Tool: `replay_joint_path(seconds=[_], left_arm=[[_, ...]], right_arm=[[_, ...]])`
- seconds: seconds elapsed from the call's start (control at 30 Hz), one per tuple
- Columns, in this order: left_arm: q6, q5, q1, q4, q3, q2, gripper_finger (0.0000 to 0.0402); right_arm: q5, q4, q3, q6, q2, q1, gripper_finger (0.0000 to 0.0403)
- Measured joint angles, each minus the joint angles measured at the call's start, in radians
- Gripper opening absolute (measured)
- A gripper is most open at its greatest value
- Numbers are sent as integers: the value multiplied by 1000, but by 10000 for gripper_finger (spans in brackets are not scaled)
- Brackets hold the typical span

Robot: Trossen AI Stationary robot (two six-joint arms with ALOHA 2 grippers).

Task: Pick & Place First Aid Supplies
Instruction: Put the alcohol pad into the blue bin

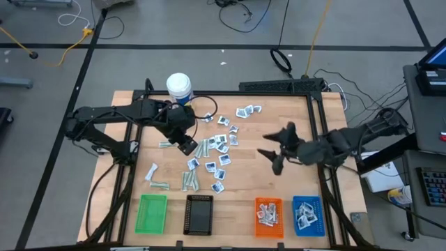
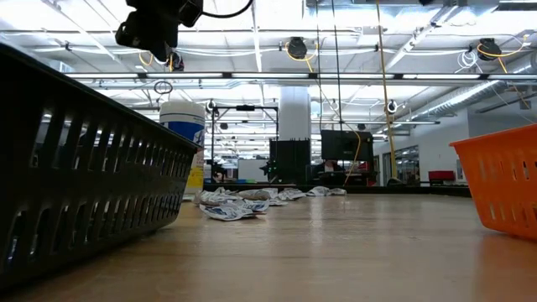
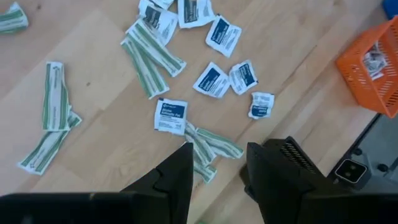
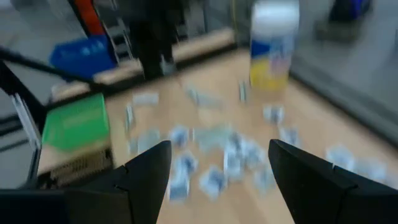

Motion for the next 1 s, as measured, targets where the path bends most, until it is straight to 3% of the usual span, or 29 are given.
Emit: replay_joint_path(seconds=[0.17, 0.5, 0.83, 1.0], left_arm=[[10, -75, -23, -51, 0, 16, 152], [-76, -133, -75, -34, -69, 79, 158], [-168, -130, -107, 95, -254, 136, 260], [-196, -188, -125, 154, -263, 202, 279]], right_arm=[[-10, 201, 0, -216, 1, -85, 263], [-187, 266, 0, -296, 1, -209, 263], [-215, 279, 0, -409, -7, -235, 263], [-215, 278, 0, -440, -7, -234, 263]])
